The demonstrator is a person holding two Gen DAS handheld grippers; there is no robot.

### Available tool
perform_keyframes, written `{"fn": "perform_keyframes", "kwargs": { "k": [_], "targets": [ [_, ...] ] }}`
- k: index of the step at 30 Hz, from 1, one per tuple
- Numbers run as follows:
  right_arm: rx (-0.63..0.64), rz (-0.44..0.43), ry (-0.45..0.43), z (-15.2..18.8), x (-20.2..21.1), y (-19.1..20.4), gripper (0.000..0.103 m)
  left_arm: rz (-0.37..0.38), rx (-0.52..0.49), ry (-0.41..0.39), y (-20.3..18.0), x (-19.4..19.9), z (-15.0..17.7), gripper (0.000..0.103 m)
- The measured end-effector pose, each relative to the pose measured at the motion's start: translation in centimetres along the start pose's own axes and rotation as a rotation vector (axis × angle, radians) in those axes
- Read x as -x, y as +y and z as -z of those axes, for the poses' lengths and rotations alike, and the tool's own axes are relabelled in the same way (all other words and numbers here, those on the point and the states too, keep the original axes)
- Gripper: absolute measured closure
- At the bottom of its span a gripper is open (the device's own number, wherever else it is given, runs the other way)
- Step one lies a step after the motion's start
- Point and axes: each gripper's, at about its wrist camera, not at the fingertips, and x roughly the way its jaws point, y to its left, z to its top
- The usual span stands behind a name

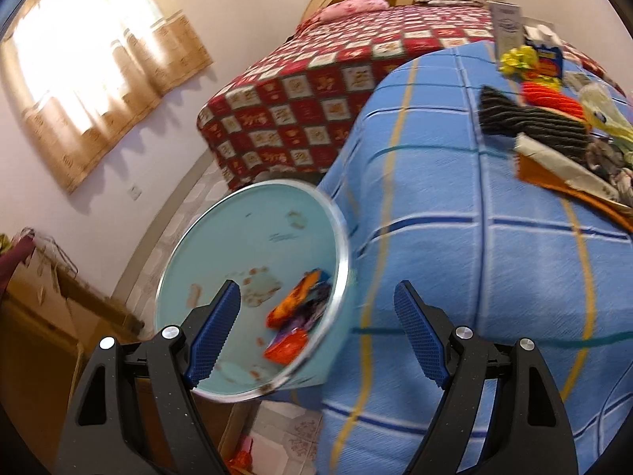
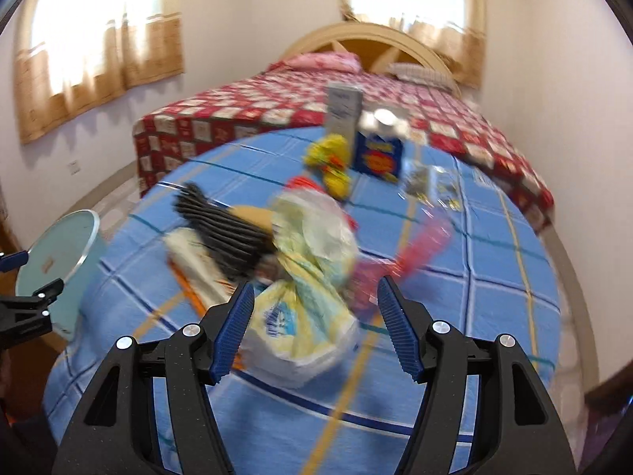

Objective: Collect trash
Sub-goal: 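Move both open tools back toward the trash pile on the table, then grasp the plaid cloth with the left tool while the right tool grasps the clear-yellow bag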

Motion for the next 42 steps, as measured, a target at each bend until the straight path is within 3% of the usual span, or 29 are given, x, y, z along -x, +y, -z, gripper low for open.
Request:
{"fn": "perform_keyframes", "kwargs": {
  "k": [10,21,28,34,37,40,42],
  "targets": [
    [-0.077,-0.131,0.104,1.6,-2.8,-2.5,0.047,0.051,0.012,0.002,-3.3,0.3,-1.9,0.024],
    [-0.109,-0.126,0.121,2.7,-2.7,-4.5,0.066,0.104,0.013,-0.001,-6.1,0.9,-2.9,0.024],
    [-0.111,-0.116,0.085,2.8,-1.8,-5.2,0.063,0.107,-0.001,-0.003,-6.8,1.2,-3.0,0.024],
    [-0.109,-0.129,0.108,3.2,-1.9,-6.1,0.063,0.115,-0.008,-0.006,-7.4,1.4,-3.3,0.024],
    [-0.131,-0.163,0.049,2.9,-0.1,-6.9,0.048,0.112,-0.009,-0.001,-7.4,1.2,-3.2,0.024],
    [-0.137,-0.157,0.006,2.4,1.3,-7.7,0.049,0.110,0.000,0.007,-7.3,1.0,-3.1,0.024],
    [-0.146,-0.131,0.009,2.1,1.1,-8.5,0.057,0.109,0.004,0.009,-7.1,0.9,-3.1,0.024]
  ]
}}
